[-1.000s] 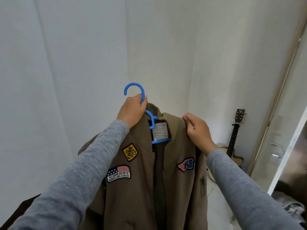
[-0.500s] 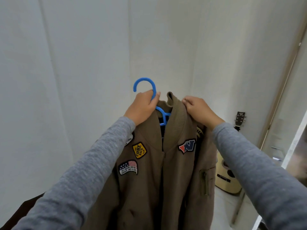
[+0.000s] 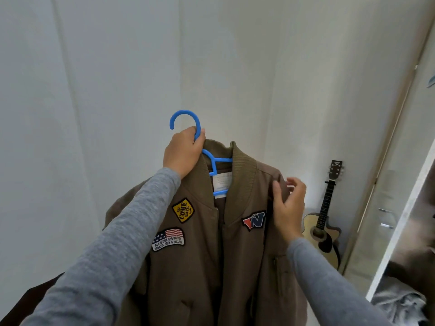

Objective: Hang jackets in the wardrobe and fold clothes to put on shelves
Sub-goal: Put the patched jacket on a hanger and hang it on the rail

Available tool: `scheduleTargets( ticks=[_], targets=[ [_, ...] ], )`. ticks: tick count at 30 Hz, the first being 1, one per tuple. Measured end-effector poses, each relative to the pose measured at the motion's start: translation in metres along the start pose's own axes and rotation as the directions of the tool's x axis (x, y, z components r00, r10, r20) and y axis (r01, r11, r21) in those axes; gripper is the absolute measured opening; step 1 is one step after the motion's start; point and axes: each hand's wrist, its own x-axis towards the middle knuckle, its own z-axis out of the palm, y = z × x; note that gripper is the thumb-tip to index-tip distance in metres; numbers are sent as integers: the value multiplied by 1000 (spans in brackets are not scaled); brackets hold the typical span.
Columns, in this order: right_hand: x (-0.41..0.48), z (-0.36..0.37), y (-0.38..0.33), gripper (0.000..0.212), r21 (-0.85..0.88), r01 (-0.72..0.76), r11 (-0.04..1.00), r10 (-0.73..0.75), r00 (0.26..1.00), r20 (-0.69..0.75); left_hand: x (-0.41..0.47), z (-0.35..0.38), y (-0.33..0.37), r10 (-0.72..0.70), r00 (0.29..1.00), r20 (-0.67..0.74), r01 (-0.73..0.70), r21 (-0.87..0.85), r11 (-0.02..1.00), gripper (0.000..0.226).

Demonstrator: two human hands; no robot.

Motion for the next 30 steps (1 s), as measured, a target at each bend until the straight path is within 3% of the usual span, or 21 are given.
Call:
scheduleTargets(
  ticks=[3, 5, 8, 11, 13, 16, 17, 21, 23, 25, 28, 30],
  targets=[
    [-16, 0, 22, 23, -228, -84, 970, 98, 994, 52, 3, -3, -3, -21, 998, -56, 22, 17, 1000, 40],
    [-14, 2, 29, 21, -250, -195, 948, 213, 976, 47, 2, -3, -5, -12, 998, -56, 14, 40, 999, 39],
    [2, 0, 22, 25, -20, -308, 951, 308, 951, -8, 0, -3, -12, 6, 999, 33, -6, -3, 1000, 40],
    [26, -11, 6, 26, 217, -278, 936, 288, 958, -14, -3, -8, -18, 41, 986, 164, -24, -101, 995, 41],
    [44, -18, -3, 26, 283, -319, 905, 306, 948, 88, -4, -12, -21, 66, 971, 231, -35, -137, 990, 41],
    [60, -21, -8, 17, 360, -547, 756, 464, 835, 296, -3, -17, -21, 81, 945, 318, -25, -175, 984, 41],
    [64, -21, -7, 18, 362, -558, 747, 464, 827, 319, -2, -18, -20, 79, 942, 327, -20, -181, 983, 41],
    [66, -12, -13, 19, 136, -355, 925, 279, 876, 394, 3, -14, -12, 37, 970, 239, 3, -166, 986, 40],
    [56, -2, -18, 29, 97, -310, 946, 245, 877, 414, 4, -7, -8, -6, 982, 189, 28, -112, 993, 41],
    [44, 3, -17, 36, 120, -248, 961, 197, 923, 331, 2, 1, -6, -40, 985, 169, 53, -74, 996, 41],
    [31, 1, -14, 24, 144, -101, 984, 53, 952, 303, -2, 8, -7, -56, 987, 151, 68, -74, 995, 42],
    [27, 0, -10, 19, 22, 88, 996, -90, 933, 349, -2, 10, -7, -52, 987, 149, 66, -90, 994, 41]
  ],
)
